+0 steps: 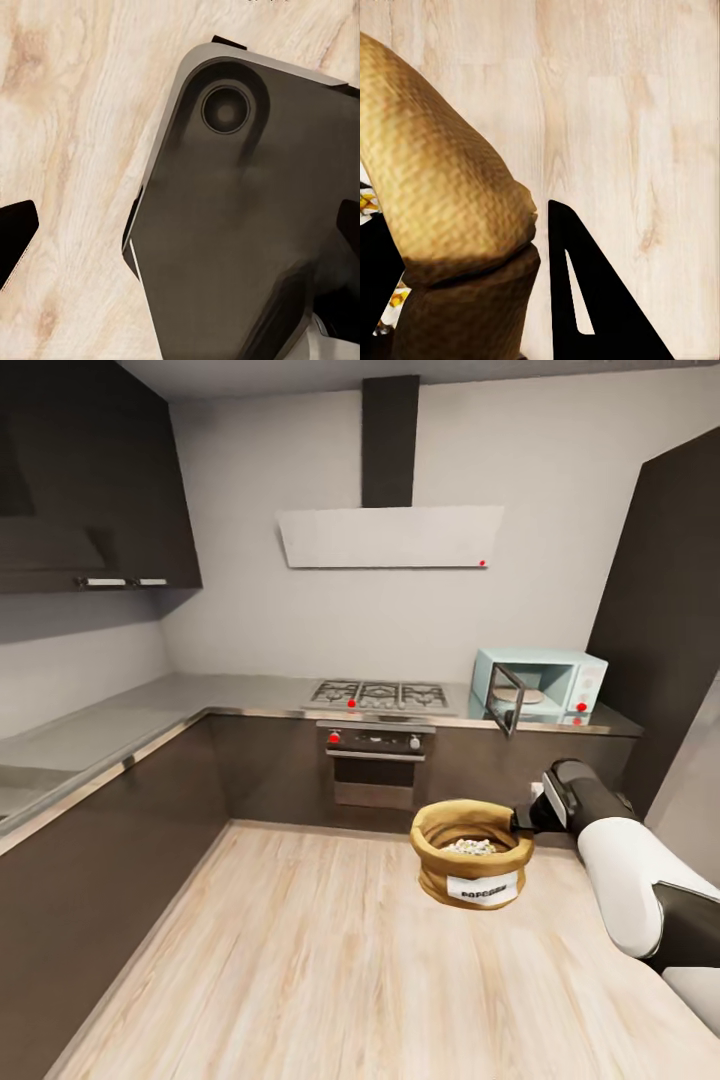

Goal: In the kitchen, take the popcorn bag from the countertop, put it into the microwave, and heat it until the popcorn is cooked so the cooked popcorn ends up inside the bag.

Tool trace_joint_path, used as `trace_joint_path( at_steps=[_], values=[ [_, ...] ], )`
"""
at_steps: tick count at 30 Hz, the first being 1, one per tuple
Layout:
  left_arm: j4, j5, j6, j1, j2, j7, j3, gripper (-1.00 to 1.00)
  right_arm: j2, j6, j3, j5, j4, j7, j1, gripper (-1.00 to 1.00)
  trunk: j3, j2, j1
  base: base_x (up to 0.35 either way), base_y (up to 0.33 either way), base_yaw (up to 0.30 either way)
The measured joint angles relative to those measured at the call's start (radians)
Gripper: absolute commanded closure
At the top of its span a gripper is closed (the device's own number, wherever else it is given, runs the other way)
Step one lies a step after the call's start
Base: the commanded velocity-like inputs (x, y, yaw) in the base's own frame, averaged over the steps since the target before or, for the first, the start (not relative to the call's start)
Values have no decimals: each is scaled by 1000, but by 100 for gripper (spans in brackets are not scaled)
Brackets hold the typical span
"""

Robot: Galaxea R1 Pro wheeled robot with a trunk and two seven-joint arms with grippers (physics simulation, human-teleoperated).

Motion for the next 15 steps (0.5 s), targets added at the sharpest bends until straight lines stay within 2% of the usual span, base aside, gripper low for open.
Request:
trace_joint_path(
  at_steps=[11,15],
  values=[
    [0,-1,0,0,0,0,-2,-100,-3,0,-1,0,0,3,1,100,0,0,0,0,0,-285],
    [0,-1,0,0,0,0,-2,-100,-15,0,-1,2,-1,-1,2,100,0,0,0,0,0,-286]
  ],
)
